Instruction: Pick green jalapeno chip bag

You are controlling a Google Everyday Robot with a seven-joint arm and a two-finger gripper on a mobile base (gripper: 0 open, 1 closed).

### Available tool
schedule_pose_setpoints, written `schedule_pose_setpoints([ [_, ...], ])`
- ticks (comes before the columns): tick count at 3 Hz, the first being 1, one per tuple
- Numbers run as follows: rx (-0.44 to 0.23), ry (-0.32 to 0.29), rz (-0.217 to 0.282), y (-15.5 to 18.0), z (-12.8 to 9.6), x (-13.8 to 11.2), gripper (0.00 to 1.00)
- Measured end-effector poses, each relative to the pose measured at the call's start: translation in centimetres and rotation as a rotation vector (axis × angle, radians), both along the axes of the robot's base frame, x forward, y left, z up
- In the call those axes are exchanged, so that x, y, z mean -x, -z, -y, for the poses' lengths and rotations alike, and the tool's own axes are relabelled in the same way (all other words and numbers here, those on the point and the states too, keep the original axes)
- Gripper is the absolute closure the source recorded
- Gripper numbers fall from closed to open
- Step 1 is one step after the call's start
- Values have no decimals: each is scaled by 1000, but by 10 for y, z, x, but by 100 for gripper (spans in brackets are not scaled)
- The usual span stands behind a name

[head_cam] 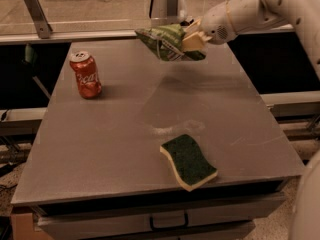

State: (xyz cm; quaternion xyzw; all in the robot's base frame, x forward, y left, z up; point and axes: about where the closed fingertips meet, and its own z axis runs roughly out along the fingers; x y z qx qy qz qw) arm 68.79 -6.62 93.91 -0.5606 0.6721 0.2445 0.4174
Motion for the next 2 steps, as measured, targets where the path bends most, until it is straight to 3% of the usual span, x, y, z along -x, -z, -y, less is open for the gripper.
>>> schedule_pose_setpoints([
  [1, -98, -74, 28, -38, 13, 33, 100],
  [2, -111, -86, 24, -41, 11, 37, 100],
])
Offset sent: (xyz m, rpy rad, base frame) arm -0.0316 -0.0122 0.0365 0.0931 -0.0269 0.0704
